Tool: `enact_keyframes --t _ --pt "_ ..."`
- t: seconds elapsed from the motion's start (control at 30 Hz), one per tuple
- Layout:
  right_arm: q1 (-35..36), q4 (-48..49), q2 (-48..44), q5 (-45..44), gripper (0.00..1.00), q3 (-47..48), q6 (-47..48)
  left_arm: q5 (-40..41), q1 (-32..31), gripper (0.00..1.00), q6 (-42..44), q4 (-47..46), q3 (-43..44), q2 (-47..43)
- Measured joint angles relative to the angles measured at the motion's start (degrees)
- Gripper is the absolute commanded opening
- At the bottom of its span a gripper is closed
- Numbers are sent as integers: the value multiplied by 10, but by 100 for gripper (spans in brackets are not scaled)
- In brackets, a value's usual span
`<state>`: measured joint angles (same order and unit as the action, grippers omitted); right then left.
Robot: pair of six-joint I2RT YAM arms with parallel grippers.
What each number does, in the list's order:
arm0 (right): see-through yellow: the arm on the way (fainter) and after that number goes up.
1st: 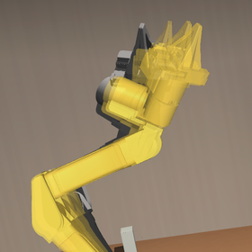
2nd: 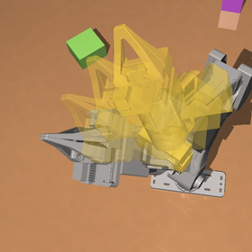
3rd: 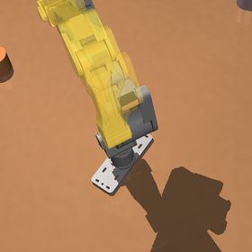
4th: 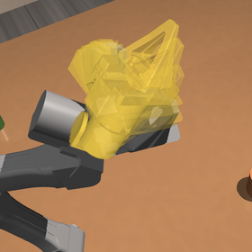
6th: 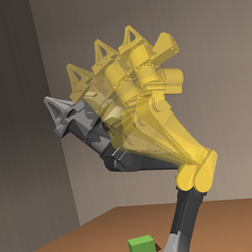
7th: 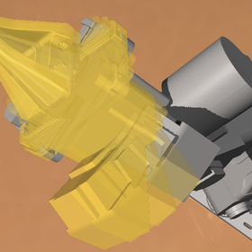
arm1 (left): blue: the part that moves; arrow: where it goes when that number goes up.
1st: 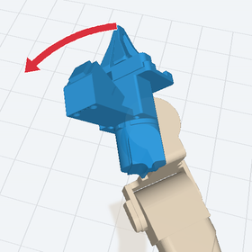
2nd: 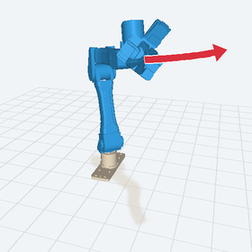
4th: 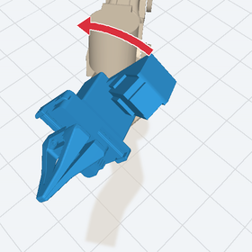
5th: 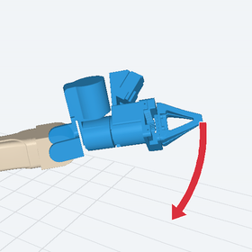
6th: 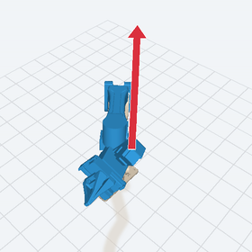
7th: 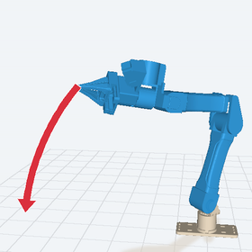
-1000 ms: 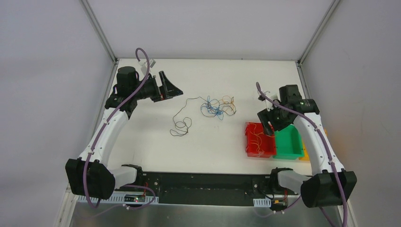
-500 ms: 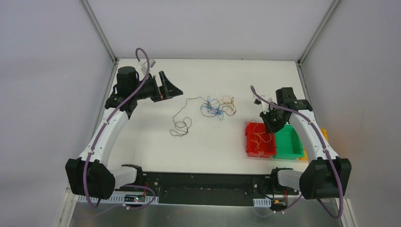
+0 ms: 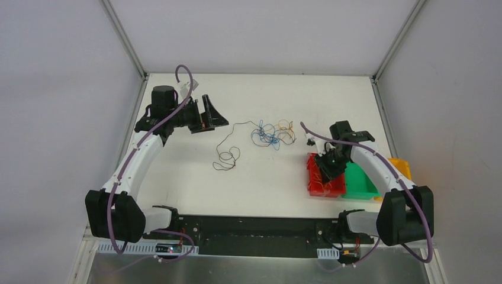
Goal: Untangle the cables
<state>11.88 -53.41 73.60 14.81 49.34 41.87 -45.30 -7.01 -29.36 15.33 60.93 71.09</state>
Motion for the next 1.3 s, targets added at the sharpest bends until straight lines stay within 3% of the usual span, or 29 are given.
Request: enact_keyframes --t 0.17,0.37,0.57,0.87,1.1,1.17,1.2,1.3 --pt "-1 -26 -25 -7 61 54 -12 27 15 93 40 59 0 14" --pt "0 -15 -48 20 78 171 -44 54 26 88 88 98 -9 74" --pt "28 29 -11 85 80 221 -117 76 22 93 102 112 -21 173" --pt "67 126 56 132 80 228 -201 109 2 84 114 68 -14 288" --pt "68 148 73 140 80 231 -223 76 -15 84 127 27 141 419" --pt "68 149 74 140 80 231 -224 70 -25 77 136 12 181 449" --pt "68 150 75 140 80 231 -226 69 -31 68 141 8 197 460" --pt "68 150 75 140 80 231 -229 64 -51 23 160 2 228 485"
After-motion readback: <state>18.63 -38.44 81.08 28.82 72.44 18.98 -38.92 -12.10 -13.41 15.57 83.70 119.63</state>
